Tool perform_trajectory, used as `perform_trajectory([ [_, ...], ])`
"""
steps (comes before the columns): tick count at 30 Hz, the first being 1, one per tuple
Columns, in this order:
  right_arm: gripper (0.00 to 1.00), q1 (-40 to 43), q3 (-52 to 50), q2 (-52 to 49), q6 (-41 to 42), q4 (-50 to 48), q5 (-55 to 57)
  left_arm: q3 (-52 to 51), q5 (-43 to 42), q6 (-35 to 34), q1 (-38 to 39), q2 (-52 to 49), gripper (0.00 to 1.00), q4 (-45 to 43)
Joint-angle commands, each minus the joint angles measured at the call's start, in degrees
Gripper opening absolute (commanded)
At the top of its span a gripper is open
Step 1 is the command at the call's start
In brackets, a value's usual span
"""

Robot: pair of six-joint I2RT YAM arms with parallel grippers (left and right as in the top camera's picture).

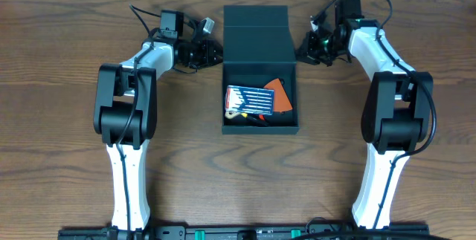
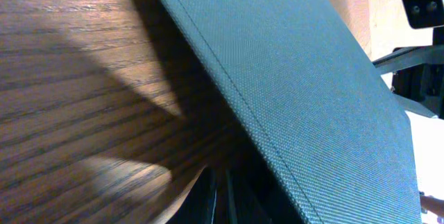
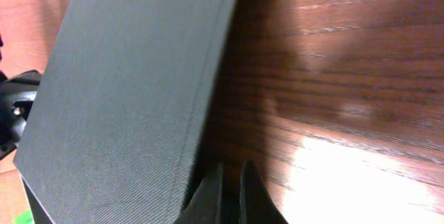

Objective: Pack container
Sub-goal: 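Grip the lid edges with both grippers and lift it upright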

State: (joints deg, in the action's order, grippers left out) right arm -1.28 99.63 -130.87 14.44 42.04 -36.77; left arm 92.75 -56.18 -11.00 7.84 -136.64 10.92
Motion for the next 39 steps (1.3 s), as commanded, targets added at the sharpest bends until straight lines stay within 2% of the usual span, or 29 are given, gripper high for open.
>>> perform_trajectory([
  [1, 0.01, -0.6, 0.5, -0.2, -1.5, 0.0, -2.0, 3.2, -0.4, -0.7, 0.0, -0.7, 0.05, 0.2],
  [10, 0.01, -0.6, 0.5, -0.2, -2.8, 0.0, -3.2, 9.2, -0.4, -0.7, 0.0, -0.7, 0.06, 3.1],
  [31, 0.01, 1.6, 0.5, -0.2, -3.3, 0.0, -3.8, 10.0, -1.4, -0.7, 0.0, -0.1, 0.06, 3.4],
  [39, 0.01, 4.0, 0.5, -0.2, -3.2, -0.1, -8.8, 12.2, -1.4, -0.7, 0.0, -0.1, 0.06, 3.9],
])
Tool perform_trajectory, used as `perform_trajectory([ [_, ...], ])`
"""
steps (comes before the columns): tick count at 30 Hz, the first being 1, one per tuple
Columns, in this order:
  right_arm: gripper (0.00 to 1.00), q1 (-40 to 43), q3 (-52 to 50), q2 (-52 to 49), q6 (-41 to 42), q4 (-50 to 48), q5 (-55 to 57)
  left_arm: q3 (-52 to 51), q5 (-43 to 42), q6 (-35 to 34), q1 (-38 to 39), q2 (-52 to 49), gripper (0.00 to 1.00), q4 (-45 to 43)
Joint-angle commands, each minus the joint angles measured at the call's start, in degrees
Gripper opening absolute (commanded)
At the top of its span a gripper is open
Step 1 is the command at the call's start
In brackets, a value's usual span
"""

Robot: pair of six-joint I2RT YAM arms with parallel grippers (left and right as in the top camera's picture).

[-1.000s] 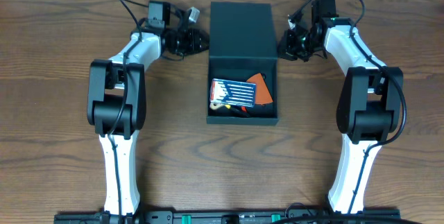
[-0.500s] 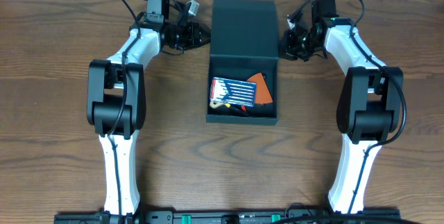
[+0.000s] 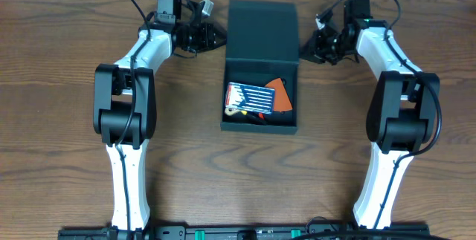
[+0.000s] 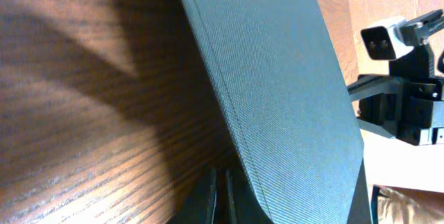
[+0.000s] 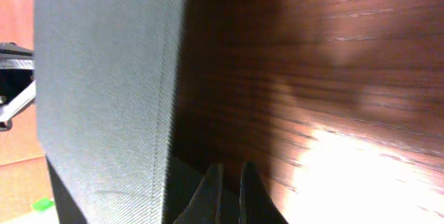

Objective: Pack container
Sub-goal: 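Grip the lid edges with both grippers and lift it upright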

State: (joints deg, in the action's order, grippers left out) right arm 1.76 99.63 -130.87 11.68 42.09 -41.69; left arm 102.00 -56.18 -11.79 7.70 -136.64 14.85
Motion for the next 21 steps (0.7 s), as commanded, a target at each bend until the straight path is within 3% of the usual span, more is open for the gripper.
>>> perform_trajectory([
  [1, 0.01, 1.1, 0.5, -0.2, -0.5, -0.1, -4.3, 3.3, -1.4, 0.2, 0.1, -0.1, 0.06, 0.2],
  [9, 0.01, 1.1, 0.5, -0.2, -3.9, -0.2, -11.1, 4.0, -1.4, 0.4, 0.1, -0.1, 0.06, 1.3],
  [21, 0.01, 1.0, 0.5, -0.2, -3.8, 0.2, -9.0, 4.0, 4.2, 5.7, -1.3, -0.1, 0.05, 9.4],
])
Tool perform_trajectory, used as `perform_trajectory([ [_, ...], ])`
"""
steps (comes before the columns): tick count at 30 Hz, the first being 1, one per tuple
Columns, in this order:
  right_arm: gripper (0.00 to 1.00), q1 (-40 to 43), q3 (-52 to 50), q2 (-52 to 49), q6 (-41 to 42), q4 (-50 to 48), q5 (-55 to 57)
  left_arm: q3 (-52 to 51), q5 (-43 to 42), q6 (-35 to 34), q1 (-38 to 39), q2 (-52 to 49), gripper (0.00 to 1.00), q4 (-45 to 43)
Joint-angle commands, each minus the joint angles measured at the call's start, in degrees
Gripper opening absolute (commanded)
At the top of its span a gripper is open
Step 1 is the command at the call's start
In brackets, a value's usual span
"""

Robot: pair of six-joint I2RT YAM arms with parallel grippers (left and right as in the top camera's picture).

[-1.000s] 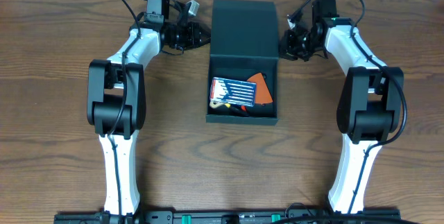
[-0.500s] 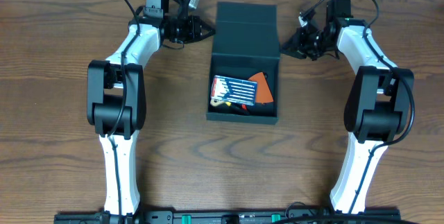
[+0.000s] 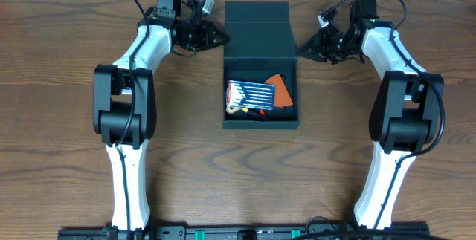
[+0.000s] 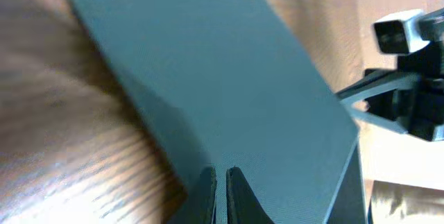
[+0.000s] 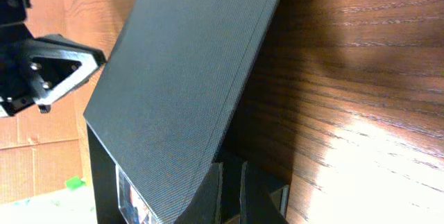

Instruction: Pack container

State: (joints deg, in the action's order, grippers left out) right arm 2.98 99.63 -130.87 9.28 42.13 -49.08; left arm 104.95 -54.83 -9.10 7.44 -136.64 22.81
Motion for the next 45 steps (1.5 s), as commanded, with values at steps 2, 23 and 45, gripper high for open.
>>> perform_trajectory([
  [2, 0.01, -0.2, 0.5, -0.2, -1.4, 0.4, -0.5, 1.0, 4.6, 2.9, -1.8, -0.1, 0.06, 3.5],
  [23, 0.01, -0.9, 0.5, -2.9, 5.1, -1.0, 9.7, 1.0, -0.1, -2.1, -4.0, -4.1, 0.06, 1.4],
  [45, 0.01, -4.8, 0.5, -3.5, 5.5, -7.8, -0.5, 1.0, -9.3, -16.7, -1.7, -5.5, 0.06, -14.1],
])
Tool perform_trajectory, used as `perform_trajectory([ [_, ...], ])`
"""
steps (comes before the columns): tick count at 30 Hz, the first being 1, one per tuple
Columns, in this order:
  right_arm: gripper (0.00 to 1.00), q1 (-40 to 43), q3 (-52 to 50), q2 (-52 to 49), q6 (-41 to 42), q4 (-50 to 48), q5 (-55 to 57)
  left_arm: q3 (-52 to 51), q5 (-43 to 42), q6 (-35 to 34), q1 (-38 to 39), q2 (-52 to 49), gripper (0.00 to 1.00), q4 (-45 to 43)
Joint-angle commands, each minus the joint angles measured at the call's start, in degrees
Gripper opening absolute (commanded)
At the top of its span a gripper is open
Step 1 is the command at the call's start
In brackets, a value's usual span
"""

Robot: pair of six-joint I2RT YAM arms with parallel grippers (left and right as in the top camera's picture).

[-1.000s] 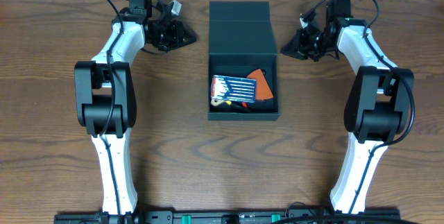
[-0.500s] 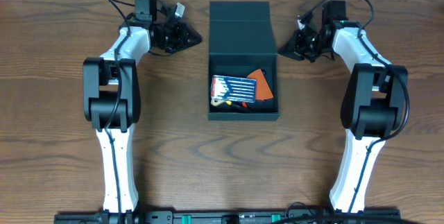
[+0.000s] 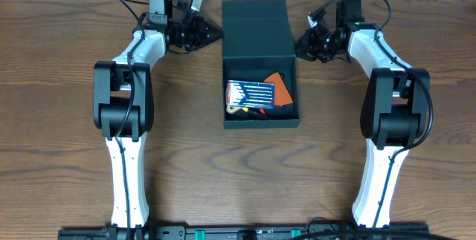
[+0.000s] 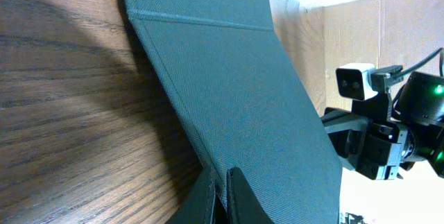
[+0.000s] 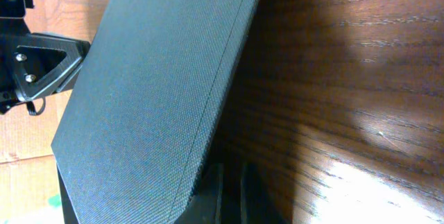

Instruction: Pack container

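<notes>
A dark box [image 3: 260,124] stands open in the middle of the table, its lid [image 3: 255,28] hinged back on the far side. Inside lie a striped card of small tools [image 3: 249,97] and an orange piece [image 3: 282,90]. My left gripper [image 3: 214,35] is shut at the lid's left edge; in the left wrist view its tips [image 4: 220,195] touch the edge of the lid [image 4: 250,99]. My right gripper [image 3: 301,47] is shut at the lid's right edge; in the right wrist view its dark tips [image 5: 229,193] lie in shadow beside the lid [image 5: 152,92].
The table's far edge runs just behind the lid. Loose cables [image 3: 195,6] hang by the left wrist. The right arm's camera [image 4: 361,85] shows beyond the lid. Both arm columns [image 3: 123,158] stand left and right of the box.
Both wrists have shifted a little to the left. The left tips were on the lid's face and are now at its edge. The right wrist view no longer shows the box's inside.
Both grippers were shut and low against the two sides of the open lid. Through the following moments they stayed there while the box shifted slightly on the table and the lid's tilt changed. Now the lid is still open with the contents unchanged.
</notes>
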State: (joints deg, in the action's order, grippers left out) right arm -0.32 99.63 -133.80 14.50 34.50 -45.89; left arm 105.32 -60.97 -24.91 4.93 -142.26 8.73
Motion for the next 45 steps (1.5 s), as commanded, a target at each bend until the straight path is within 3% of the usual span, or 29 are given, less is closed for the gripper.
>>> perform_trajectory([
  [1, 0.01, -1.4, 0.5, -0.6, 0.3, -0.2, -3.7, 0.7, -3.1, -0.9, 0.7, 0.1, 0.06, 0.0],
  [12, 0.01, -0.1, 0.5, -0.6, 0.3, 0.4, -4.1, 0.7, -1.4, -0.5, -1.4, 0.1, 0.06, 0.5],
  [22, 0.01, 0.0, 0.5, -0.6, 0.2, -0.1, -4.1, 0.7, 1.7, 2.8, -1.6, 0.1, 0.06, 7.8],
  [37, 0.01, 0.0, 0.5, -0.6, 0.3, -0.4, -4.1, 0.7, 0.7, -7.3, -0.7, 0.1, 0.06, 8.6],
  [45, 0.01, 0.0, 0.5, -0.6, 0.3, -0.5, -4.1, 0.7, -3.0, -8.4, -0.2, 0.1, 0.06, 8.5],
])
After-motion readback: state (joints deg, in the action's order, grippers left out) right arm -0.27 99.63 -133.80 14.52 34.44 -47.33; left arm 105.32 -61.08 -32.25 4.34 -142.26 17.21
